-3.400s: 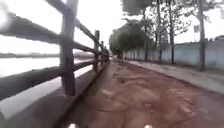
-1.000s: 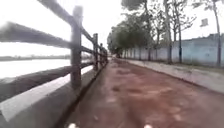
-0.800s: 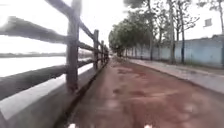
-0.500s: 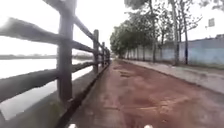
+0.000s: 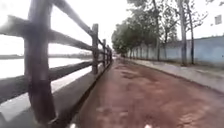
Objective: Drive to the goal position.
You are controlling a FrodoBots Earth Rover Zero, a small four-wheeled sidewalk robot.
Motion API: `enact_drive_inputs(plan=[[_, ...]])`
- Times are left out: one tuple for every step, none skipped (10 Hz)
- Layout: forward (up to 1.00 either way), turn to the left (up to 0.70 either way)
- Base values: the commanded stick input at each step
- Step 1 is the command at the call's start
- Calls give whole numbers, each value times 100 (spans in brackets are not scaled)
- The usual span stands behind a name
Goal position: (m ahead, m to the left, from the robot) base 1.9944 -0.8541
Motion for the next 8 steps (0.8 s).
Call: enact_drive_inputs(plan=[[85,-13],[85,-18],[85,-24],[85,-29],[85,-31],[85,-31],[85,-31],[85,-31]])
